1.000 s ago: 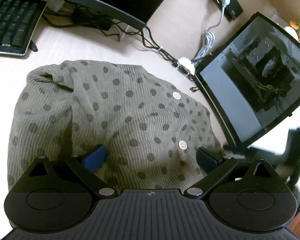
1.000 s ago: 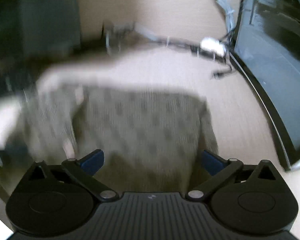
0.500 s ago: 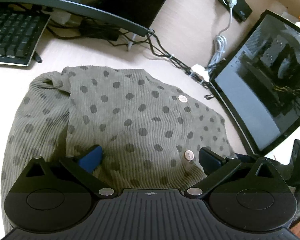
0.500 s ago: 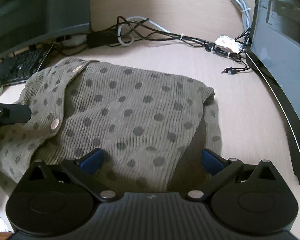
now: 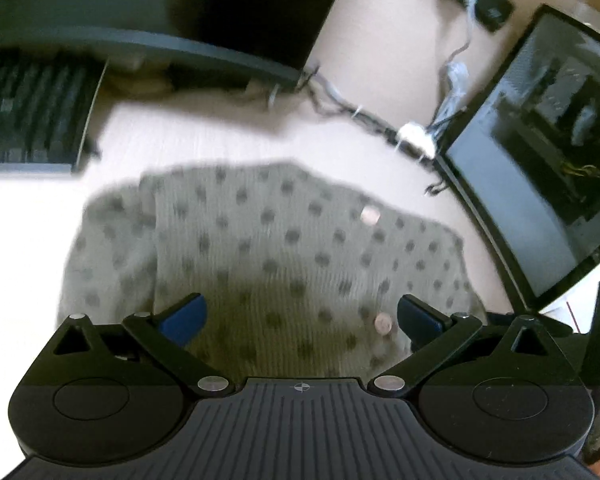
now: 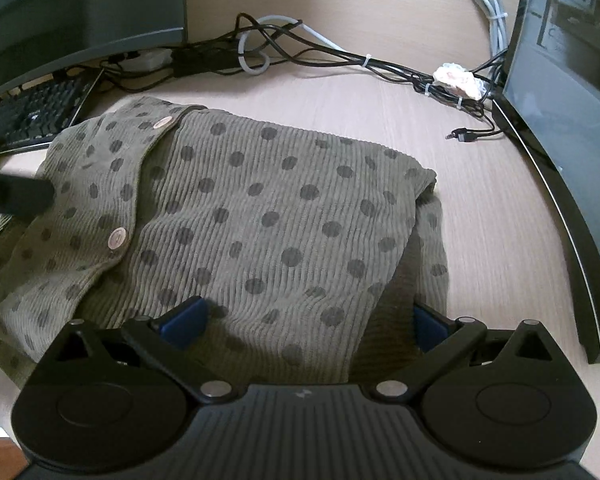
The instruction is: Fold clothes
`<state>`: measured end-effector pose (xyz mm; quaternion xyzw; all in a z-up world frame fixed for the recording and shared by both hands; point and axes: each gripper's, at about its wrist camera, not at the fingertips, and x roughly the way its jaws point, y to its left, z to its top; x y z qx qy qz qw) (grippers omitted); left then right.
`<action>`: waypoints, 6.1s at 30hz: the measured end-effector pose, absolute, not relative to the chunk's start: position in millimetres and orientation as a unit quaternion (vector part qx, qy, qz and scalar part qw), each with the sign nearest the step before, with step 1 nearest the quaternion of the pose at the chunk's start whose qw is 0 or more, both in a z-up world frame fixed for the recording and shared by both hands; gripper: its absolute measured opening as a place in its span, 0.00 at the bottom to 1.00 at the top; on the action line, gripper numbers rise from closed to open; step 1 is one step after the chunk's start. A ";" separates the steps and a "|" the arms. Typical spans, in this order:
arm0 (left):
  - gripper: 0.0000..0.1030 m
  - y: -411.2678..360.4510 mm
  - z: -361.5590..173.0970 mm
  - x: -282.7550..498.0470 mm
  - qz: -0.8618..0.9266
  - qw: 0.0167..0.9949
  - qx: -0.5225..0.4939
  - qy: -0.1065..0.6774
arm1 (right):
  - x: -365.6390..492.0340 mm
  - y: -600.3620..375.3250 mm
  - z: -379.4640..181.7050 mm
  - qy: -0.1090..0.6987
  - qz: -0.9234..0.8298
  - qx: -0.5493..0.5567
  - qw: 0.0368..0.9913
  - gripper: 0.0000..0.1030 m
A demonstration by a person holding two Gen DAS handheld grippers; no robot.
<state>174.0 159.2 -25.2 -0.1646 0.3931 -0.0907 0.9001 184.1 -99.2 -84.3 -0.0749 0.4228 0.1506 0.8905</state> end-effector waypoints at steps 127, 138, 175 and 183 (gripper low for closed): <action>1.00 92.2 -24.1 146.6 -0.234 0.892 -0.037 0.384 | 163.5 -160.2 -26.0 0.317 0.162 -0.059 0.933 1.00; 1.00 118.6 -47.3 146.3 -0.191 0.876 -0.052 0.439 | 201.5 -131.7 -60.7 0.341 0.092 -0.115 0.929 1.00; 1.00 111.4 -50.5 93.5 -0.209 0.848 0.155 0.461 | 138.8 -70.4 -74.3 0.445 0.371 -0.064 0.812 0.42; 1.00 125.6 -53.4 111.9 -0.157 0.859 0.135 0.468 | 106.1 -47.6 -71.3 0.399 0.393 -0.156 0.814 0.63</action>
